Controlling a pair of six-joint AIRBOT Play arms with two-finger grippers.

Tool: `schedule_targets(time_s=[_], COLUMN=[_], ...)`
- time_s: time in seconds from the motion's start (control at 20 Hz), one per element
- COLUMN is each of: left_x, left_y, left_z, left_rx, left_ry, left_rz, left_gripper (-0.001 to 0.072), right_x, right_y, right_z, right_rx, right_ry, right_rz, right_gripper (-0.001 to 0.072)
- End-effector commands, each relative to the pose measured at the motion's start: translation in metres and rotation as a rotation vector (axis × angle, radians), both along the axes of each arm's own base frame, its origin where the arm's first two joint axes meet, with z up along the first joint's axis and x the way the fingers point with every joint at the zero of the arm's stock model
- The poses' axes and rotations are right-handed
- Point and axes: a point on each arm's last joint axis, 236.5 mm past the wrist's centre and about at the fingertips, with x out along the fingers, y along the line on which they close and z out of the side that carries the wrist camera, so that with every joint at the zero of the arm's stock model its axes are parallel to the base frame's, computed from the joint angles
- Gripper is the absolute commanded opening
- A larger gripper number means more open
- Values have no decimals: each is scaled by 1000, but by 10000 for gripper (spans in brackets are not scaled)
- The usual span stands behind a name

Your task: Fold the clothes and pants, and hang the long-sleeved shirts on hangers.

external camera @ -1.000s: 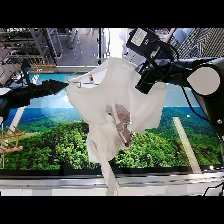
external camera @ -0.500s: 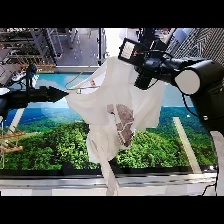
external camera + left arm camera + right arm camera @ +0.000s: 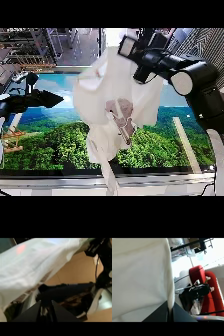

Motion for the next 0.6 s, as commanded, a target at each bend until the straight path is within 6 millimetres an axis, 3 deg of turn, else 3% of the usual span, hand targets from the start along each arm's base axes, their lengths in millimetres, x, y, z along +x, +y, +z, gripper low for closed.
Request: schedule_targets(time_s=[0.0,0.05,0.1,0.15,0.3,0.55], left_x=[61,81,97,103,93,74], left_y=[5,7,8,4,-21,-60], left_z=[-8,-9,-7,-2,5,19], left_rx=[16,20,6,-17,-25,20], left_ry=[-22,-15,-9,-7,-55,-103], left_rz=[245,332,400,421,363,297], left_gripper=[368,525,618,634,629,534], right_x=[-10,-14,-18,-21,-20,-17], right_y=[22,27,30,30,28,24], right_z=[-5,-11,-17,-22,-23,-23], right_rx=[232,251,262,281,334,358], right_ry=[118,161,200,233,258,266], right_rz=[26,42,49,40,9,-22], right_gripper=[17,17,17,17,18,18])
